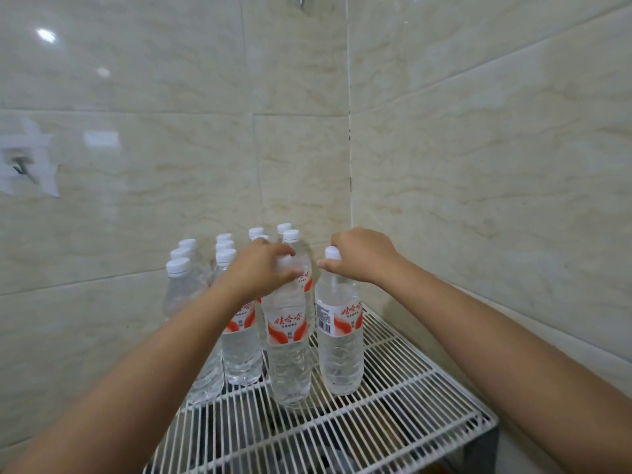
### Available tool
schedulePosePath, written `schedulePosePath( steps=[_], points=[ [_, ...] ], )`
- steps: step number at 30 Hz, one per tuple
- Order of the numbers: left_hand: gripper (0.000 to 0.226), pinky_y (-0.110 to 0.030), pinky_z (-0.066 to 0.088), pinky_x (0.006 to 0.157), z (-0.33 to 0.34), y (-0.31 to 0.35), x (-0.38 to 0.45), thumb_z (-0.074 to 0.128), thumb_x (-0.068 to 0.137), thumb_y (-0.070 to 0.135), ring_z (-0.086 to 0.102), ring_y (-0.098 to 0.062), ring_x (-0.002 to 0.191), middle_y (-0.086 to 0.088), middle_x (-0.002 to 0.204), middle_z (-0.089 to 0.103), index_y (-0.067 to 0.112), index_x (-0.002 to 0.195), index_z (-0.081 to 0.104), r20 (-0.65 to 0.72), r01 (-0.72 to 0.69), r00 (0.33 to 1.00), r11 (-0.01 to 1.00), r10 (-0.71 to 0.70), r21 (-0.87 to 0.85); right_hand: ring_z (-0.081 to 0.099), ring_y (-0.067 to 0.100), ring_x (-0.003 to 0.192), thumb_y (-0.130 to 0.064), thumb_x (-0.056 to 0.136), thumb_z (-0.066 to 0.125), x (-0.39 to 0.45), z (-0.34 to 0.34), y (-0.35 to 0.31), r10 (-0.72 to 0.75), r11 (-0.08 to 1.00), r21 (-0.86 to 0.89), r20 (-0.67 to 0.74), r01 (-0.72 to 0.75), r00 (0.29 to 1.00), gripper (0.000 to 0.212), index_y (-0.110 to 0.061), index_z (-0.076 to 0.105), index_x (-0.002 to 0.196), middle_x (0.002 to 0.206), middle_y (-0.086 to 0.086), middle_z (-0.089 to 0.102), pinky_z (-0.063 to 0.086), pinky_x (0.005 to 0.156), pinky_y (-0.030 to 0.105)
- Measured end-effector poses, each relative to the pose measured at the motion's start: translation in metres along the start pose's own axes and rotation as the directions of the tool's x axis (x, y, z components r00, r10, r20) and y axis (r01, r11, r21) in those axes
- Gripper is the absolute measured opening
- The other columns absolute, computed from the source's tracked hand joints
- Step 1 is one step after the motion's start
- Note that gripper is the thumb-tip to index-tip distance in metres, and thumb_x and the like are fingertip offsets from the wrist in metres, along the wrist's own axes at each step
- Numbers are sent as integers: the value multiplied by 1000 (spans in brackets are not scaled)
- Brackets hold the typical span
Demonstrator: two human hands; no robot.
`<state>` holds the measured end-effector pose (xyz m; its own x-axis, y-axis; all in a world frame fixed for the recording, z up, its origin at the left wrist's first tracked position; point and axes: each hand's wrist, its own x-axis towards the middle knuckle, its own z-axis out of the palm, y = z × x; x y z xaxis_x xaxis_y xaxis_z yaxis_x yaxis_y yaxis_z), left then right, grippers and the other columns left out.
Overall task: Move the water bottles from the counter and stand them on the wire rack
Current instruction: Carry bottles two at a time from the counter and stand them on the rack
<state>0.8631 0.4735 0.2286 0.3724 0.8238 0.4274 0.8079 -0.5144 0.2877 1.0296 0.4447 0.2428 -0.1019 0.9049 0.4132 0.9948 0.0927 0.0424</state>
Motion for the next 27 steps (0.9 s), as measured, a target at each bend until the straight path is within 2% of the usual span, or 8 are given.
schedulePosePath(
  steps=[2, 5, 7, 13, 17, 19, 22, 27],
  points=[
    [46, -30, 42, 84, -1, 2, 2, 61, 81, 37, 53, -25, 109, -10, 127, 54, 22, 124, 51, -22, 43, 999, 995, -41, 85, 48, 22, 78, -45, 84, 54, -2, 4, 1, -4, 994, 109, 19, 2, 1000, 38, -10, 56, 98, 96, 8, 60, 34, 59, 29],
    [46, -25, 37, 79, -3, 0, 7, 66, 79, 32, 54, -23, 110, -7, 126, 58, 18, 122, 54, -24, 36, 999, 997, -34, 75, 52, 22, 78, -32, 79, 63, -4, 7, 5, 12, 934, 358, 5, -13, 1000, 28, -6, 61, 91, 95, 12, 65, 37, 64, 28],
    [46, -24, 36, 79, -6, 0, 10, 67, 78, 29, 54, -22, 112, -7, 126, 59, 16, 120, 56, -43, 30, 999, 998, -27, 60, 52, 21, 75, -28, 78, 66, -4, 11, 7, 69, 900, 433, -49, -41, 996, 25, -5, 63, 87, 91, 14, 66, 36, 63, 27],
    [44, -31, 41, 89, -7, -2, 24, 64, 82, 22, 52, -26, 115, -11, 125, 59, 12, 123, 54, -95, 67, 994, 995, -60, 71, 58, 25, 82, -28, 79, 64, 16, 30, -5, 151, 869, 491, -139, -64, 979, 23, -7, 63, 89, 90, 11, 67, 36, 62, 26],
    [39, -29, 41, 84, 1, -9, 34, 63, 82, 21, 55, -26, 109, -12, 117, 63, 12, 120, 56, -64, 108, 993, 989, -102, 100, 49, 20, 71, -25, 80, 63, 35, 46, -13, 185, 847, 529, -185, -61, 965, 20, -6, 60, 83, 87, 12, 66, 28, 55, 24],
    [36, -29, 41, 81, 3, -14, 38, 62, 83, 21, 57, -26, 105, -12, 114, 64, 12, 117, 57, -48, 122, 992, 986, -117, 110, 51, 20, 73, -24, 80, 63, 46, 52, -17, 201, 828, 558, -197, -59, 959, 18, -6, 60, 84, 89, 12, 67, 29, 59, 23],
    [34, -31, 43, 83, 6, -20, 44, 61, 84, 22, 57, -27, 104, -12, 112, 64, 11, 116, 57, -61, 143, 989, 983, -136, 118, 59, 27, 84, -23, 80, 62, 57, 57, -24, 180, 824, 565, -203, -35, 963, 19, -7, 63, 90, 93, 13, 68, 31, 62, 24],
    [35, -34, 44, 84, 14, -25, 46, 60, 85, 24, 57, -28, 106, -14, 113, 64, 10, 116, 56, -106, 159, 984, 978, -145, 137, 60, 28, 90, -26, 82, 59, 66, 62, -26, 127, 858, 513, -205, -4, 970, 25, -10, 61, 101, 98, 12, 68, 34, 65, 26]
  ],
)
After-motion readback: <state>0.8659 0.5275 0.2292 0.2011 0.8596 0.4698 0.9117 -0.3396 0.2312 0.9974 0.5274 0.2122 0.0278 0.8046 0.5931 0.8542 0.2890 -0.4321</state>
